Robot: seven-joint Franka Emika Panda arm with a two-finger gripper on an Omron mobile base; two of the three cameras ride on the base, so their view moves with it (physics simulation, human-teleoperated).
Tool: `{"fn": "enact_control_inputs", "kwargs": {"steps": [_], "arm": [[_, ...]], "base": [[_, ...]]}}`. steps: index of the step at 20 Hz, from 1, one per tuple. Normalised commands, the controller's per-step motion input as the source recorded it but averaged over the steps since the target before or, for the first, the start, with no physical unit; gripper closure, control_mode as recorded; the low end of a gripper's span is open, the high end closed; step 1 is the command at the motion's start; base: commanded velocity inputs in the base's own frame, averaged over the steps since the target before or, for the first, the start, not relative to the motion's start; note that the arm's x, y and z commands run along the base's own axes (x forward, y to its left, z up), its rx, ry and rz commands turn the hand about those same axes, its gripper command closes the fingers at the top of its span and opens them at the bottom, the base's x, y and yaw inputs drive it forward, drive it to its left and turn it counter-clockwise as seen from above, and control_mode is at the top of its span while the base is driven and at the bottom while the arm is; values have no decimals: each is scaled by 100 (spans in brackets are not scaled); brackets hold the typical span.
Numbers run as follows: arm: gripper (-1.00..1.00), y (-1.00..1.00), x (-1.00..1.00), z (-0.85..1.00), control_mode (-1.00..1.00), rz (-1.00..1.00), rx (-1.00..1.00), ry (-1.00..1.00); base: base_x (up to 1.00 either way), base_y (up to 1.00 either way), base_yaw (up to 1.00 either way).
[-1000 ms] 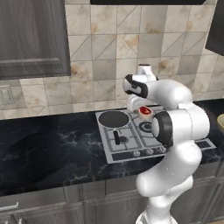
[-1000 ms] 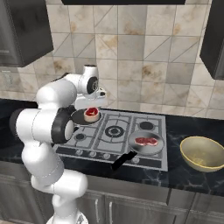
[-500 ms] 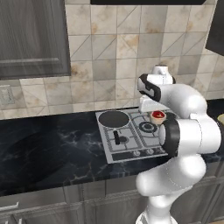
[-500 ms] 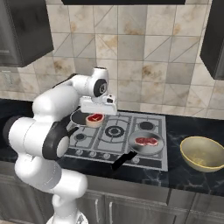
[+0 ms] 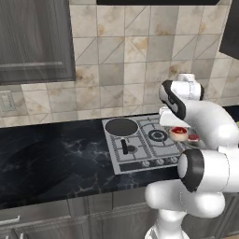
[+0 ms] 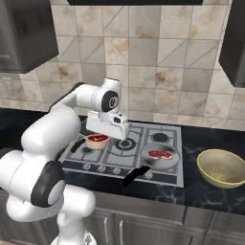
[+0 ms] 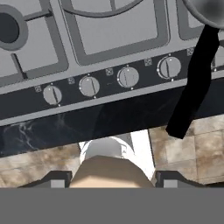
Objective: Place one of the steaks on the plate and the other in the bowl. Then place the bowl in the fridge.
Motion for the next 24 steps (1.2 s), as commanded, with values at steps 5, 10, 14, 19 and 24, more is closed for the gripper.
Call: {"fn": "enact_control_inputs", "kwargs": {"steps": [5,10,14,19,24], "arm": [[100,7,-67,0,-100,-3,-24,-11],[100,0,0,0,-100,0,0,1],[100,-14,0,0,-100,0,0,0],[100,0,0,0,100,0,0,0],[100,0,0,0,100,0,0,0]], "base": [[0,0,0],[0,0,0],[0,0,0],[0,-79,0],[0,-81,0]]}}
